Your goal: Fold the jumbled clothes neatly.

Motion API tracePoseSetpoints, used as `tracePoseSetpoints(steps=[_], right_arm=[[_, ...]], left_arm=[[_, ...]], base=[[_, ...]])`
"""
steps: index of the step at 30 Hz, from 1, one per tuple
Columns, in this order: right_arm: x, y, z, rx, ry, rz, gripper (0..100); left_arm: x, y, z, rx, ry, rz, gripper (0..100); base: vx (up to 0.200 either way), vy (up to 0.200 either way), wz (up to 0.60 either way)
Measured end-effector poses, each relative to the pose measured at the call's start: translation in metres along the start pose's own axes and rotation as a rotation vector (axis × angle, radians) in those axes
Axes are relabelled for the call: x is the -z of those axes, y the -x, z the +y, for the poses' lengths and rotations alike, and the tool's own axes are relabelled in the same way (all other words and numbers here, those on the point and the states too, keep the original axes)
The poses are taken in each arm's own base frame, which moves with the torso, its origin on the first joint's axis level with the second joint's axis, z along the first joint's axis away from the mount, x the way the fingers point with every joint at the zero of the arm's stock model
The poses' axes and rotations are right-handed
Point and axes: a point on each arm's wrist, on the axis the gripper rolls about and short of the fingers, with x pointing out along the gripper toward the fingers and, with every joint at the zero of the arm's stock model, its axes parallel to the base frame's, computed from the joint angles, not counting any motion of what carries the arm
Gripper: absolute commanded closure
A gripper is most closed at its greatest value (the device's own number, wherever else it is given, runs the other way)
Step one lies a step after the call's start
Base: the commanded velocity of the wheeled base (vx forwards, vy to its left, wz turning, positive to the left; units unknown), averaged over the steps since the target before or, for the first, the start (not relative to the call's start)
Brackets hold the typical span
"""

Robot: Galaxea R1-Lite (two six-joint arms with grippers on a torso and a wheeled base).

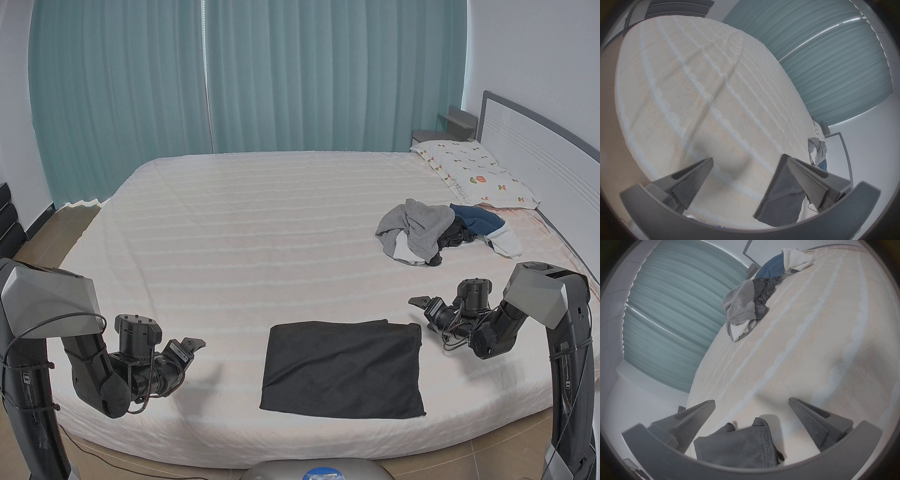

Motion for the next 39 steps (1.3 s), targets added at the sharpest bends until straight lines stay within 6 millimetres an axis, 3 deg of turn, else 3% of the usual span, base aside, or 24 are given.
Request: tracePoseSetpoints(steps=[8,23,35,39], right_arm=[[-0.001,0.002,0.002,-0.006,-0.004,-0.003,0],[-0.004,0.005,0.006,-0.022,-0.025,-0.02,0],[-0.002,0.013,0.008,-0.095,-0.009,-0.078,0],[0.002,0.019,0.008,-0.126,-0.002,-0.096,0]], left_arm=[[0.0,0.0,0.0,0.001,0.0,0.001,0],[0.008,-0.001,-0.01,0.036,-0.014,0.024,0],[0.017,-0.008,-0.025,0.075,-0.037,0.032,0],[0.017,-0.015,-0.033,0.101,-0.075,0.023,0]], base=[[-0.15,0.0,0.0],[0.0,0.0,0.0],[0.0,-0.2,0.0],[0.0,0.0,0.0]])
